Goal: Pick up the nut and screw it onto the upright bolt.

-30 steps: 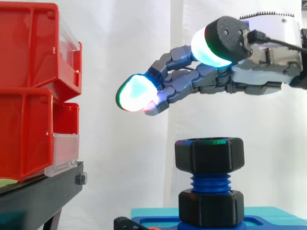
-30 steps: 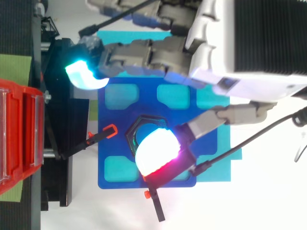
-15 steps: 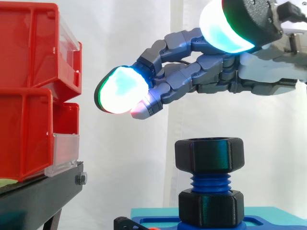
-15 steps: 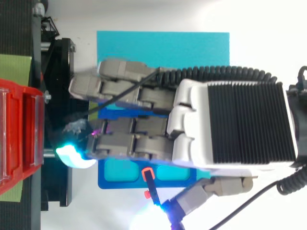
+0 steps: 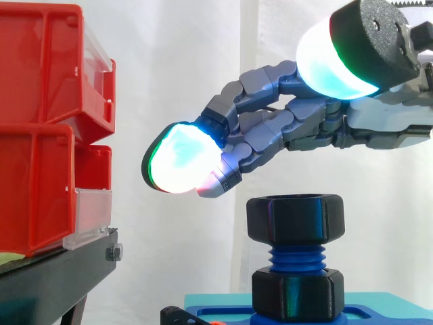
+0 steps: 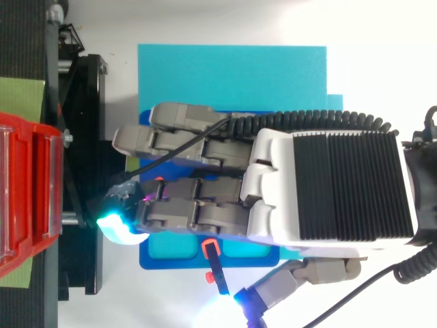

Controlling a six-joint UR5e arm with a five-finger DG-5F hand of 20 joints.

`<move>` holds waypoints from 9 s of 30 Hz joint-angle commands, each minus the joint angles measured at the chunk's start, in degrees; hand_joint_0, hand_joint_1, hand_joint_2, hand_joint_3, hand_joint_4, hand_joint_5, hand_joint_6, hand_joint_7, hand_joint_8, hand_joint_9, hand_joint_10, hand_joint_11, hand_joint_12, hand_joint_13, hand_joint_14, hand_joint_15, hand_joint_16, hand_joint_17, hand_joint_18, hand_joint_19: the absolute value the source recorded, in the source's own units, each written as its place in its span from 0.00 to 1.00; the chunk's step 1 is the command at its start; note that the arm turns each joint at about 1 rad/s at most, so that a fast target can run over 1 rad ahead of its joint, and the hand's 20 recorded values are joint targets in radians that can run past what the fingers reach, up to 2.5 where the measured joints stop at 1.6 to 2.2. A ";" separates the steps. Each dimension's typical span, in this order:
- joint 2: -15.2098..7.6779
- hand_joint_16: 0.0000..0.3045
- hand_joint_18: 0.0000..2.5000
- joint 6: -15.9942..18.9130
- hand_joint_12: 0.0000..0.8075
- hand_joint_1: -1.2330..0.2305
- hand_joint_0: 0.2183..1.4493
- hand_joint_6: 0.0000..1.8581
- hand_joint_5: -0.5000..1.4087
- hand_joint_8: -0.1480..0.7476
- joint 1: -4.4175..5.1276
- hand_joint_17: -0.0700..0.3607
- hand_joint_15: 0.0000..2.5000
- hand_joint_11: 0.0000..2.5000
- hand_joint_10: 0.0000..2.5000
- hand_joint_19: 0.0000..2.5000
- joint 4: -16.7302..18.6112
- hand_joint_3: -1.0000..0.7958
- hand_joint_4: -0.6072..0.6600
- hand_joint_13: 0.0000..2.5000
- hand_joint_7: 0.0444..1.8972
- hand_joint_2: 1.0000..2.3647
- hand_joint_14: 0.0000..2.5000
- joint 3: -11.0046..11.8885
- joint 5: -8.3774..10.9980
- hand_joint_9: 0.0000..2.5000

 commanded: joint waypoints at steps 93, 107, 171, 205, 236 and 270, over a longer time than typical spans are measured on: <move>0.02 0.03 0.25 -0.86 0.27 0.56 0.24 0.27 0.30 0.43 -4.17 0.22 0.03 0.15 0.00 0.00 -1.99 0.28 0.55 0.51 0.76 0.00 0.00 -0.08 -0.61 0.66; 0.02 0.02 0.38 -0.77 0.24 0.57 0.24 0.31 0.31 0.37 -5.40 0.19 0.04 0.18 0.01 0.00 -1.99 0.28 0.54 0.60 0.70 0.00 0.00 -0.08 -1.22 0.79; -0.16 0.14 0.00 0.11 0.41 0.68 0.19 0.27 0.14 0.36 -3.82 0.39 0.00 0.00 0.00 0.00 -4.62 0.28 0.53 0.00 0.31 0.00 0.00 3.26 -7.11 0.03; -1.12 0.12 0.00 0.02 0.38 0.75 0.19 0.27 0.15 0.40 -3.91 0.36 0.00 0.00 0.00 0.00 -6.82 0.28 0.57 0.00 0.33 0.00 0.00 3.26 -6.85 0.04; -1.03 0.06 0.06 0.37 0.24 0.69 0.19 0.27 0.20 0.46 -4.96 0.25 0.00 0.00 0.00 0.00 -8.40 0.28 0.73 0.15 0.54 0.00 0.00 3.26 -4.21 0.29; -0.77 0.06 0.19 0.19 0.27 0.69 0.21 0.27 0.25 0.51 -8.48 0.25 0.00 0.07 0.00 0.00 -13.94 0.28 0.68 0.35 0.54 0.00 0.00 9.32 -7.20 0.58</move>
